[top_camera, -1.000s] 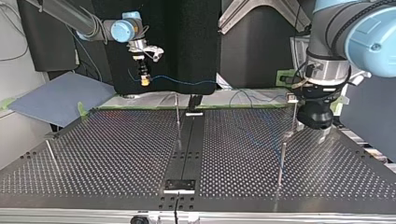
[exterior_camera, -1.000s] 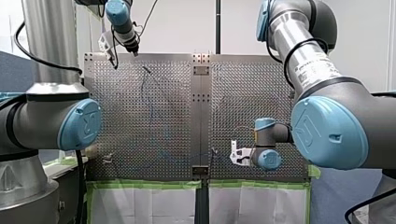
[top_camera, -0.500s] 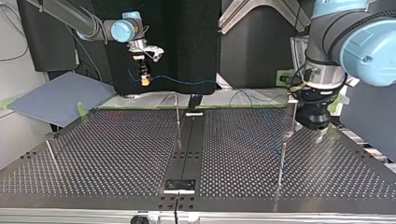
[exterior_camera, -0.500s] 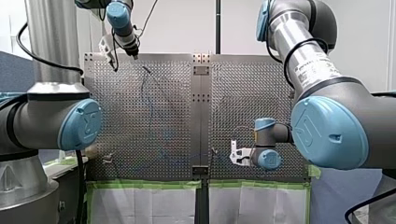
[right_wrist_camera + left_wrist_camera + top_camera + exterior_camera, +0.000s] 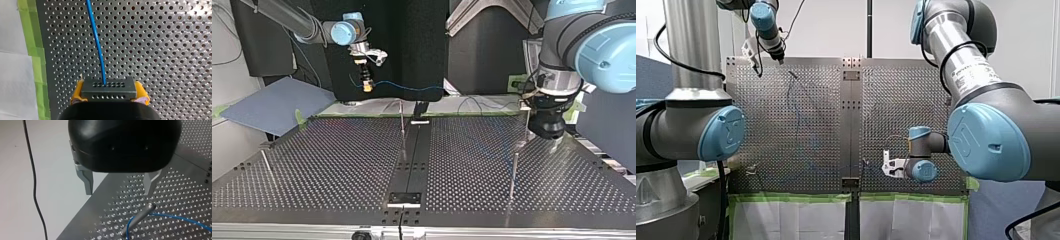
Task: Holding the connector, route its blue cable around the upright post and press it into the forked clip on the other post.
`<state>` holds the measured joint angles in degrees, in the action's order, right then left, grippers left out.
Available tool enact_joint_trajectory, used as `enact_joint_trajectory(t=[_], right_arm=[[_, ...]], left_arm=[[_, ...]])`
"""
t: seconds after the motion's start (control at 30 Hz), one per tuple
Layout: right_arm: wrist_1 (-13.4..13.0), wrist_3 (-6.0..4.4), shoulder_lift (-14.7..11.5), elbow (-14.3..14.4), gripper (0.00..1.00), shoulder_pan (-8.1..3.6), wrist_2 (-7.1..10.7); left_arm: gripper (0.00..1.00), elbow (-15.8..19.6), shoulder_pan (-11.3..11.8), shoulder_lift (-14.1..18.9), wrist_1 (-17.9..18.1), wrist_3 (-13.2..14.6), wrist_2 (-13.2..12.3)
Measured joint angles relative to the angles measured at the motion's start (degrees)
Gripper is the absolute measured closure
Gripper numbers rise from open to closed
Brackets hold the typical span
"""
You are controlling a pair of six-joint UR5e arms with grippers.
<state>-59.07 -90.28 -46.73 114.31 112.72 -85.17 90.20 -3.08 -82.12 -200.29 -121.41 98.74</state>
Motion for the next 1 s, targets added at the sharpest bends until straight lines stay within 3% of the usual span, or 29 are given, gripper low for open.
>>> enact_joint_trajectory(t=[0.53, 0.87, 1.0], right_arm=[[0.0, -0.05, 0.0, 0.0, 1.0, 0.0, 0.0], [-0.02, -0.04, 0.01, 0.0, 1.0, 0.03, 0.0], [-0.16, -0.06, 0.0, -0.02, 1.0, 0.09, 0.0]], left_arm=[[0.0, 1.54, -0.26, 0.0, 0.6, 0.86, 0.0], [0.0, 1.63, -0.71, 0.84, 3.41, 5.65, 0.22], [0.0, 1.69, -1.25, 1.42, 4.79, 7.84, 1.47]])
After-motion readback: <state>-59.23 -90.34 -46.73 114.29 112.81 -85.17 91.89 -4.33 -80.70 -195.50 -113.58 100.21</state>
